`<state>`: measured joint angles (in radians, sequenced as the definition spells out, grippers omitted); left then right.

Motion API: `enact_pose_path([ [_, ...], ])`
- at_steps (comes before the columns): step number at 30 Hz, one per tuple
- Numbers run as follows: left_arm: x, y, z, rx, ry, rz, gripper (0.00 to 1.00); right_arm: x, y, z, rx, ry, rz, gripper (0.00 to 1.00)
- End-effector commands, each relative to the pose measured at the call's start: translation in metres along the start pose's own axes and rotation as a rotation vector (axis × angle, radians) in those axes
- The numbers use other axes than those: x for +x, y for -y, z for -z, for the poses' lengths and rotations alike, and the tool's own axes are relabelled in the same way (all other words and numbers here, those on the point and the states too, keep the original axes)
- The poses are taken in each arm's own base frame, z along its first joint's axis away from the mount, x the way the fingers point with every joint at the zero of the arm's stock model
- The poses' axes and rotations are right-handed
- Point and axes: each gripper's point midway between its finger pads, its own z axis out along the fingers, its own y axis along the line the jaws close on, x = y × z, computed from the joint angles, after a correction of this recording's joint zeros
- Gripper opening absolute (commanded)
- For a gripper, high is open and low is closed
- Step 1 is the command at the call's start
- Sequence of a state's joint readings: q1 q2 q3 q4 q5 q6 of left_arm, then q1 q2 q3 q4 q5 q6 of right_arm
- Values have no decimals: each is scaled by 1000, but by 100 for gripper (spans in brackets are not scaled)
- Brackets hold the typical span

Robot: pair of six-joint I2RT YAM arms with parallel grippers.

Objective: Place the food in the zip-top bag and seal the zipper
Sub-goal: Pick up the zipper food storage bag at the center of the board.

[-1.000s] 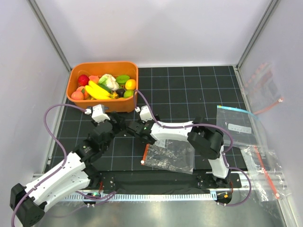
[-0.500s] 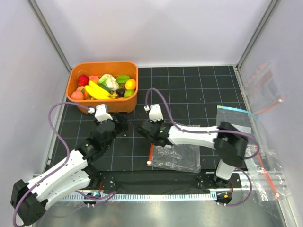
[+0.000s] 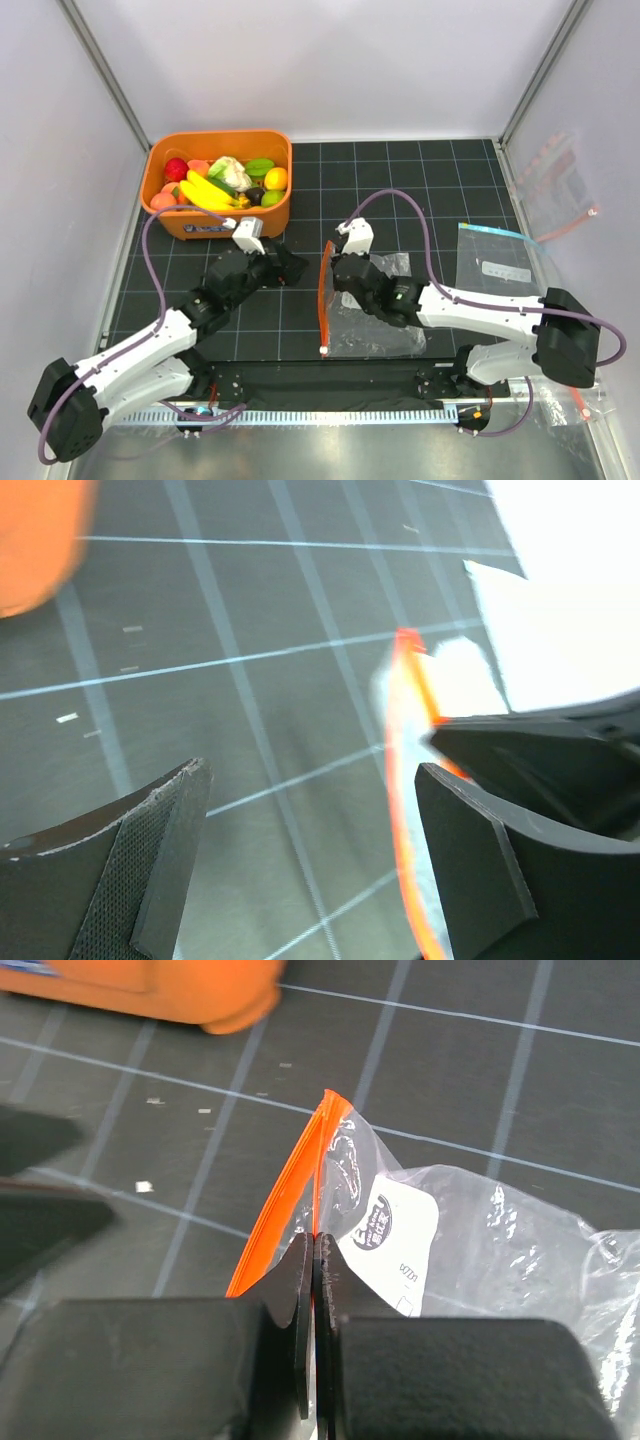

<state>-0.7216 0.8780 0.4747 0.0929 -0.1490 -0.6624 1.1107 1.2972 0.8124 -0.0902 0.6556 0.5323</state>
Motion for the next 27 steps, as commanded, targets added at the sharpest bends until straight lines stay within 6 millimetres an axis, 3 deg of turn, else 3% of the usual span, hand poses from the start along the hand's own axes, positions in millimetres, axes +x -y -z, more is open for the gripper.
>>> enact_pose_path([
  [1,-5,47,0,249,1,-25,87,-27,-29,6,-153,90,-66,1],
  [6,16,53,-14,274,-98,-33,82,-35,-37,15,-220,112,-84,1],
  [12,29,57,-23,273,-141,-48,79,-39,-35,21,-235,133,-98,1],
  [15,33,60,-26,280,-154,-56,72,-40,-36,23,-246,138,-100,1],
  [18,37,64,-28,293,-172,-71,54,-41,-37,24,-258,139,-99,1],
  [19,37,67,-28,311,-177,-84,28,-42,-37,24,-255,140,-96,1],
  [21,36,67,-27,305,-181,-99,2,-43,-35,23,-234,132,-82,1],
  [23,21,61,-23,261,-121,-107,0,-35,-21,16,-141,99,-47,2],
  [24,21,55,-20,235,-112,-111,0,-46,-25,17,-136,107,-51,7],
  [25,16,53,-16,227,-87,-109,0,-40,-23,16,-125,79,-22,31],
  [27,2,47,-6,196,-17,-107,0,-36,-30,17,-156,59,-1,54],
])
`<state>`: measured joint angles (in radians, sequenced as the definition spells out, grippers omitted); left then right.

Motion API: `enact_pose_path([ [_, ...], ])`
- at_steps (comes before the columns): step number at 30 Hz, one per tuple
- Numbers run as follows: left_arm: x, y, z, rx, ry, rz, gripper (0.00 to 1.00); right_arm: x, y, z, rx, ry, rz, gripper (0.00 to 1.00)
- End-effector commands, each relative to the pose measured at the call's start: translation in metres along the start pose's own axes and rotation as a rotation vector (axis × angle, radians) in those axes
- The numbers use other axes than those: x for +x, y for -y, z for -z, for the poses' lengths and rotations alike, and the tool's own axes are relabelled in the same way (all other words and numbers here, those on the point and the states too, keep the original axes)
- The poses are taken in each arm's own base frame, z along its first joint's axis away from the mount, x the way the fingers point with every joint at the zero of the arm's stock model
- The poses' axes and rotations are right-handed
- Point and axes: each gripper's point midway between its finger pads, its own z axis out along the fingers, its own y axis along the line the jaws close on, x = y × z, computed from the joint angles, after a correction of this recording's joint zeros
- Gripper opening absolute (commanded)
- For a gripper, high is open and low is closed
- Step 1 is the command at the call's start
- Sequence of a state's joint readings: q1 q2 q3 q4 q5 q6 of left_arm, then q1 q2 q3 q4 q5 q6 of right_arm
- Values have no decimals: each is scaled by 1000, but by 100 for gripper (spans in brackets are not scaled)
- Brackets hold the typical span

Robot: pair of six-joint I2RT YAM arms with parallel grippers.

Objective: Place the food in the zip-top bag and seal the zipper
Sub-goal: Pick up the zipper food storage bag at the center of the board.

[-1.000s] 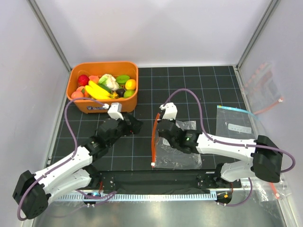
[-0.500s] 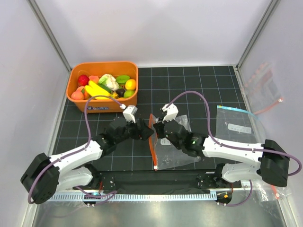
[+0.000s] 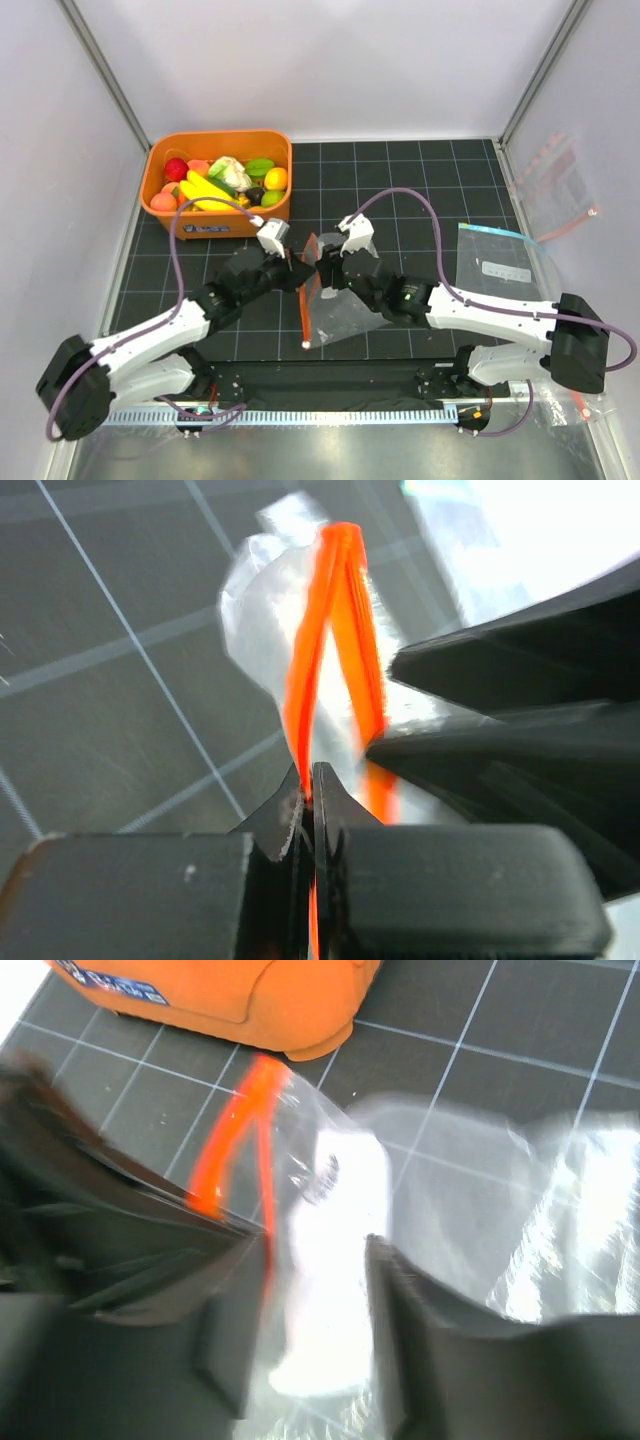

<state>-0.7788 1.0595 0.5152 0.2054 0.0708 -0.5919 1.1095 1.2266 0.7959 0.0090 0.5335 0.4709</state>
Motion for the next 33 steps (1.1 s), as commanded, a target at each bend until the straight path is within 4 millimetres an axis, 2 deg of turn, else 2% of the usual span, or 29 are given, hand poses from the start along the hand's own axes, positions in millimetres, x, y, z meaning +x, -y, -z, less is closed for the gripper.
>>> enact_pose_path([
  [1,-39,0,20,-37,171,-31,0,-13,-7,2,-2,9,34,64],
  [2,-48,0,28,-50,209,-30,0,-12,-10,3,-16,5,39,67],
  [4,-51,-2,35,-65,234,-30,0,-12,-13,5,-23,5,65,72],
  [7,-62,-14,52,-141,291,-21,0,-13,-20,9,-15,0,113,72],
  [11,-67,-13,65,-131,340,-9,0,-14,-41,20,-59,43,188,72],
  [13,-68,-12,68,-126,350,-6,0,-15,-39,19,-3,64,224,72],
  [15,-69,-11,68,-123,349,-6,0,-15,-44,22,24,77,267,72],
  [16,-68,-11,68,-123,348,-6,0,-19,-37,23,82,101,280,72],
  [17,-67,-12,67,-129,342,-9,0,-15,-37,21,114,102,306,72],
  [21,-65,-13,64,-144,336,-10,0,-22,-42,28,207,164,368,72],
  [23,-64,-14,62,-155,333,-10,0,-22,-34,26,284,181,382,72],
  [25,-63,-12,61,-154,329,-14,0,-28,-35,26,315,195,370,71],
  [30,-57,-7,51,-135,302,-35,0,-29,-35,16,377,200,393,69],
  [33,-57,-4,48,-129,289,-43,0,-29,-24,5,410,180,385,66],
])
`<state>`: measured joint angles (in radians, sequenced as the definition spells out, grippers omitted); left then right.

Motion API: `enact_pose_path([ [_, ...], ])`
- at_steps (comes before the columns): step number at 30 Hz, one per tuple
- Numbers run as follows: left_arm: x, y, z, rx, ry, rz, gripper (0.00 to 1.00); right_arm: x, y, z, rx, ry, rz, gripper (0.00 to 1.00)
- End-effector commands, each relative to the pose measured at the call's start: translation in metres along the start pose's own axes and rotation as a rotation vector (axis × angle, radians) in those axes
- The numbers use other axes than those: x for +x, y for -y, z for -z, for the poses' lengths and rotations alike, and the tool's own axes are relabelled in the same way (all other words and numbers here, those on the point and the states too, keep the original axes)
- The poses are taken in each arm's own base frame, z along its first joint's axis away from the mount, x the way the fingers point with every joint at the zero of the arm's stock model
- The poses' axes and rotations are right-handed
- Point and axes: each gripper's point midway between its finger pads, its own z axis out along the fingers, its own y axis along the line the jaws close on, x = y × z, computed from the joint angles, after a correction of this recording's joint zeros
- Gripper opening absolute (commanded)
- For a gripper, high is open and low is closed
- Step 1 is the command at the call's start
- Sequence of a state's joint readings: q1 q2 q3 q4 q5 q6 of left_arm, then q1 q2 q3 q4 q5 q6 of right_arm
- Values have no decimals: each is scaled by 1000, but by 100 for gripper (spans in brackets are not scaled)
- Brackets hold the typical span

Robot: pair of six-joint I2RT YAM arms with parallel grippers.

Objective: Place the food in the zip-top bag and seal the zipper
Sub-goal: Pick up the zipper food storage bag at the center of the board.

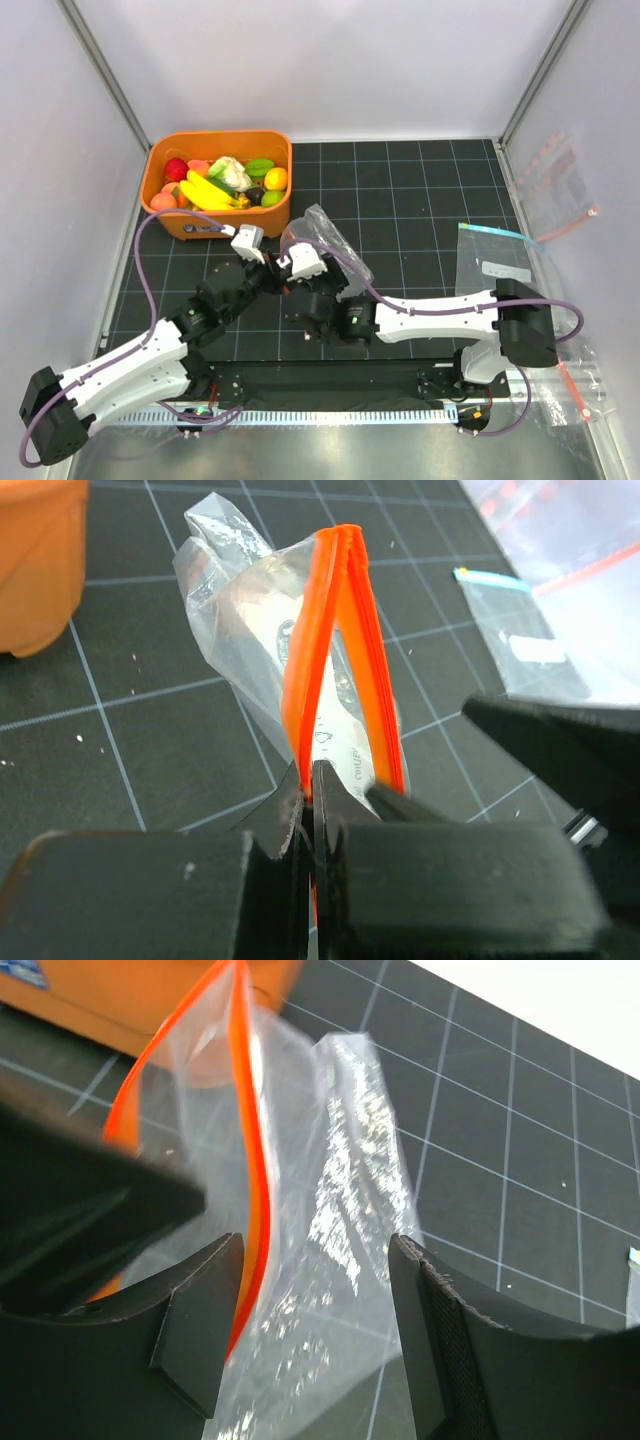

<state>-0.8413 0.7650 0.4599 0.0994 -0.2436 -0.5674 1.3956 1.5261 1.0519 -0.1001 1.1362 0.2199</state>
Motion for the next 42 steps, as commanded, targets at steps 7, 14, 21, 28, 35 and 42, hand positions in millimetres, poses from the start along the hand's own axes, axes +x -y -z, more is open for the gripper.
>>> enact_pose_path([
  [7,-16,8,-2,11,51,-15,0,1,29,-32,80,-63,-118,64],
  [14,-19,3,0,-14,65,-17,0,7,0,-24,-141,-90,-167,65],
  [21,-18,4,-3,-12,53,-22,0,8,-2,-23,-20,-72,-60,80],
  [28,-11,-12,-7,-103,22,-37,0,-6,37,-17,105,-40,-89,63],
  [35,-2,-21,-19,-173,-27,-66,0,-12,58,-11,179,-28,-50,53],
  [42,10,-34,-29,-261,-88,-104,0,-25,77,0,259,5,-18,54],
])
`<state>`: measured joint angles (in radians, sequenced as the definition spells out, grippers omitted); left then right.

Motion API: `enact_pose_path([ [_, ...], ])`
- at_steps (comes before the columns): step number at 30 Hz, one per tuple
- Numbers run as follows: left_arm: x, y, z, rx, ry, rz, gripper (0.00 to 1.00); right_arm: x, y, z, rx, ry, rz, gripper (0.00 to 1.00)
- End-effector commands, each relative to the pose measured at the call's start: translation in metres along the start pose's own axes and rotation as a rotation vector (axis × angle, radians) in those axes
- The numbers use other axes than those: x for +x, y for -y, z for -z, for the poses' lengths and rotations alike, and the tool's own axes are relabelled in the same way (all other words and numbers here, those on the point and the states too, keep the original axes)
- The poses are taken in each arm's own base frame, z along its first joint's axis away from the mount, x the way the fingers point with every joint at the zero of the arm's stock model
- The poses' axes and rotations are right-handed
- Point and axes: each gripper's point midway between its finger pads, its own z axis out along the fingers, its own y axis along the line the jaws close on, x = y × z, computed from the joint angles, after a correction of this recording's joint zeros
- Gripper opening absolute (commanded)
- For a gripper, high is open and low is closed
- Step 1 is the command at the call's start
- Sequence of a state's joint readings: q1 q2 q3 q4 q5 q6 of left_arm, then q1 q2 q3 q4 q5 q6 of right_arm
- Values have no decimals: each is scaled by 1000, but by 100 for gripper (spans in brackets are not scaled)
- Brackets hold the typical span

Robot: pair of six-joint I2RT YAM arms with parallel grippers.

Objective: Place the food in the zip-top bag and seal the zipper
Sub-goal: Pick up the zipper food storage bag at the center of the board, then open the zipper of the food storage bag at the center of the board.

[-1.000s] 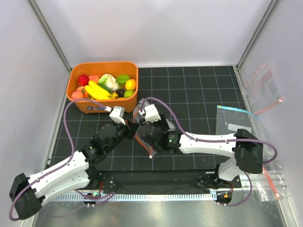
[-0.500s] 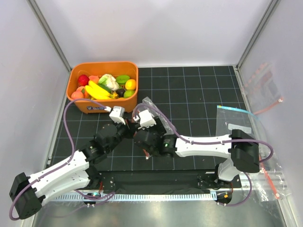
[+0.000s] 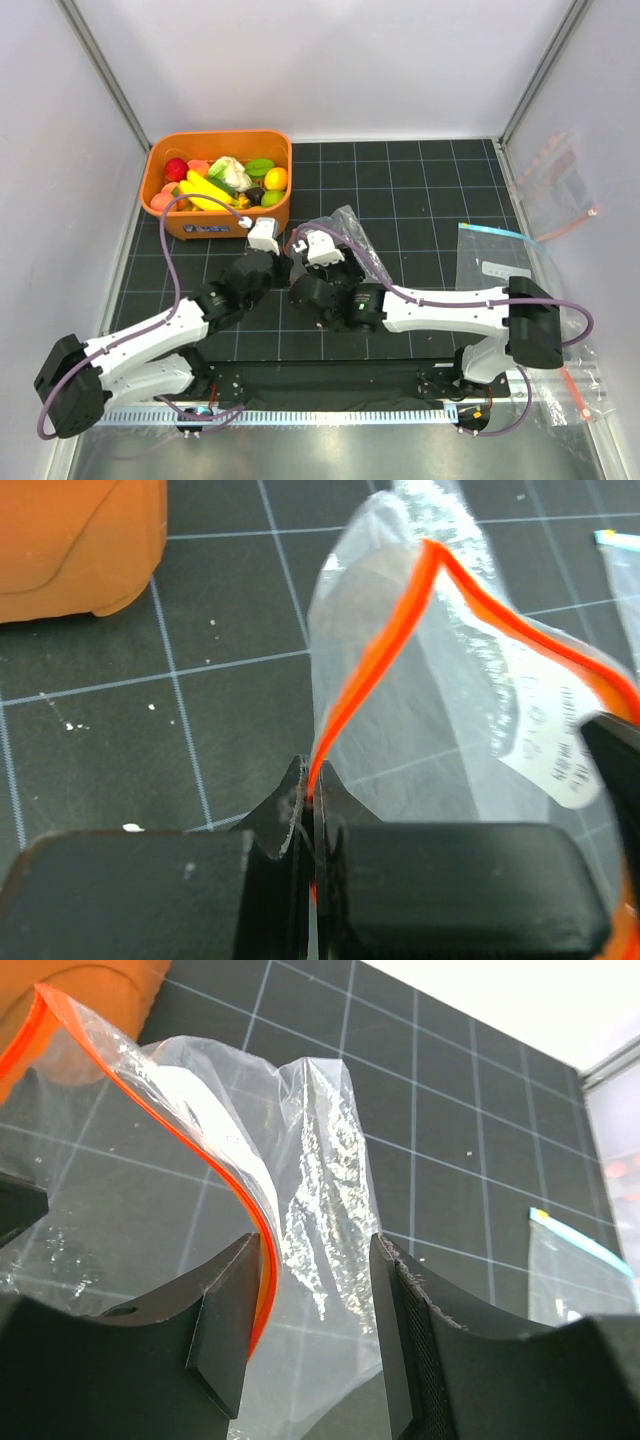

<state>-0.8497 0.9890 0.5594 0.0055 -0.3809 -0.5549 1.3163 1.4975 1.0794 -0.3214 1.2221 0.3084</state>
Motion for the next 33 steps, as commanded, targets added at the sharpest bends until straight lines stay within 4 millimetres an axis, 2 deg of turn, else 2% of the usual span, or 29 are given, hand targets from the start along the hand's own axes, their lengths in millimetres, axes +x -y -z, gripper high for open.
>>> enact_pose_path([
  [1,-14,-3,-3,-59,19,-21,0,-32,28,10,87,58,-70,54],
  [3,-7,-6,-8,-83,-12,-39,0,-33,31,12,74,60,-86,54],
  [6,-2,-5,-14,-90,-40,-51,0,-32,23,15,5,54,-88,54],
  [12,-5,2,-13,-59,-37,-41,0,-25,7,12,-31,29,-54,50],
  [15,-11,5,-7,-29,-6,-26,0,-25,-11,9,-91,12,-66,50],
  [16,-12,4,-4,-22,4,-21,0,-22,-23,12,-167,-1,-70,51],
  [17,-14,5,-4,-15,10,-17,0,-21,-28,13,-203,0,-75,55],
  [18,-13,5,-3,-13,10,-17,0,-25,-34,15,-236,11,-116,74],
  [19,-14,7,-1,-1,13,-13,0,-18,-39,17,-274,3,-112,87],
  [20,-15,9,-1,10,20,-9,0,-24,-38,19,-290,18,-148,93],
  [21,-15,9,0,14,19,-8,0,-19,-36,20,-297,18,-154,99],
  [22,-16,9,1,18,23,-4,0,-19,-39,23,-332,21,-167,99],
  [23,-16,10,2,25,25,-1,0,-32,-36,28,-358,54,-238,100],
  [24,-16,10,3,28,25,-1,0,-33,-35,30,-378,66,-265,100],
  [25,-17,12,6,39,29,4,0,-22,-37,32,-409,61,-253,100],
  [26,-17,13,7,46,29,7,0,-36,-35,36,-433,97,-320,96],
  [27,-21,15,8,60,48,17,0,-31,-37,38,-456,98,-319,85],
  [28,-22,16,9,68,52,21,0,-33,-39,41,-480,104,-329,68],
  [31,-26,18,14,91,74,37,0,-36,-47,49,-559,114,-353,55],
  [33,-29,20,18,110,89,48,0,-38,-56,56,-624,116,-362,55],
])
